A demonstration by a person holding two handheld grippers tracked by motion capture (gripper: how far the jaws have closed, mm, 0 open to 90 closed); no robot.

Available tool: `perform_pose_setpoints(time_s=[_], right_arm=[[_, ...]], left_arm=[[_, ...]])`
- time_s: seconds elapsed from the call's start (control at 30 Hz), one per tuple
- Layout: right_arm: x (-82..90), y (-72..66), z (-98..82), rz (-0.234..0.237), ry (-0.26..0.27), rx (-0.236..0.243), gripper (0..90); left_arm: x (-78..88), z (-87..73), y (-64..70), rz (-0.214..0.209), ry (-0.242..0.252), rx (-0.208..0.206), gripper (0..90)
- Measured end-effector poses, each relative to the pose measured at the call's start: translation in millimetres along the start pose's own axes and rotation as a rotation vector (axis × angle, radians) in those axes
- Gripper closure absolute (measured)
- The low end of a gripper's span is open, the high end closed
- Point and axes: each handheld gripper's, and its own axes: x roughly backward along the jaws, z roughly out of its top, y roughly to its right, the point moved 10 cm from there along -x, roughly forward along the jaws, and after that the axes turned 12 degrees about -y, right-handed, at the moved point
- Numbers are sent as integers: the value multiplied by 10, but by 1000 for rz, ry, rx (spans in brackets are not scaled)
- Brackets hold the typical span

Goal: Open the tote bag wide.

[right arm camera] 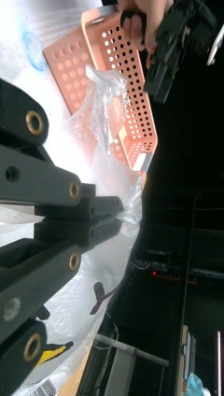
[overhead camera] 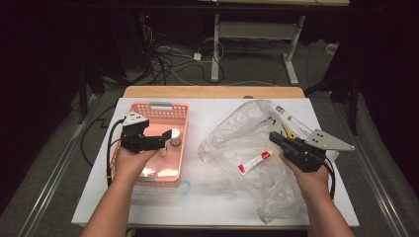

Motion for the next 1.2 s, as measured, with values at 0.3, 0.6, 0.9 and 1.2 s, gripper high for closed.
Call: perform_pose_setpoints(time_s=[0.3, 0.6, 0.9, 1.2], right_arm=[[-6, 5, -8, -2, -3, 3, 900], [6, 11, 4, -3, 2, 1, 900], [18, 19, 6, -2, 4, 0, 900], [6, 25, -7, 1, 3, -10, 900]], left_arm=[[-306, 79, -70, 4, -88, -11, 128], [-587, 44, -112, -26, -226, -9, 165], [-768, -44, -83, -13, -308, -38, 230], [-824, -108, -72, -23, -381, -73, 390]])
